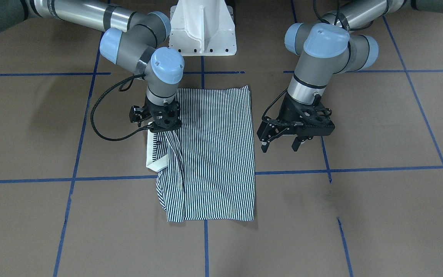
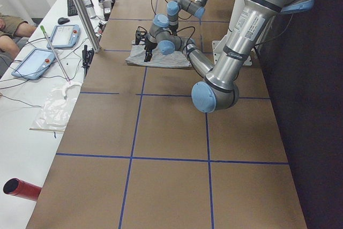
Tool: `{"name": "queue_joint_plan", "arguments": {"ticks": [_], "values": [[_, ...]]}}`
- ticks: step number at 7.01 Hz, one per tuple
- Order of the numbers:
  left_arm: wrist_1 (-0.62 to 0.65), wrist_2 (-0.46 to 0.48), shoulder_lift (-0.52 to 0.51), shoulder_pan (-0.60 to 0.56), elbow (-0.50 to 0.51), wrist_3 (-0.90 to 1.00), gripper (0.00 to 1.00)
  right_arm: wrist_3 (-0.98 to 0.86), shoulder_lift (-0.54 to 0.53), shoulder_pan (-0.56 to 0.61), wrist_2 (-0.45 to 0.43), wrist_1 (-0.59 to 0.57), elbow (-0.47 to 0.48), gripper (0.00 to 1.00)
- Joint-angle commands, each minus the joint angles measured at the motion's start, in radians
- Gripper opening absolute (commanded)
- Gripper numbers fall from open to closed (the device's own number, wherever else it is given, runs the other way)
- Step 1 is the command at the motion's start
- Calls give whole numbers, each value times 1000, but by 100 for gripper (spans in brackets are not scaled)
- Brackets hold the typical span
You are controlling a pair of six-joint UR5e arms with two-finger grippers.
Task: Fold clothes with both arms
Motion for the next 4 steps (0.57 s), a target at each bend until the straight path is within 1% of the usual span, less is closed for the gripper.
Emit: {"name": "queue_joint_plan", "arguments": {"ticks": [1,2,4], "values": [[-2,1,0,7,-5,-3,100,-57,-145,38,-1,-1,132,100],[-2,1,0,9,-5,-3,100,-103,-185,53,-7,5,158,100],[0,1,0,9,-6,-3,100,-107,-161,64,-13,13,146,100]]}}
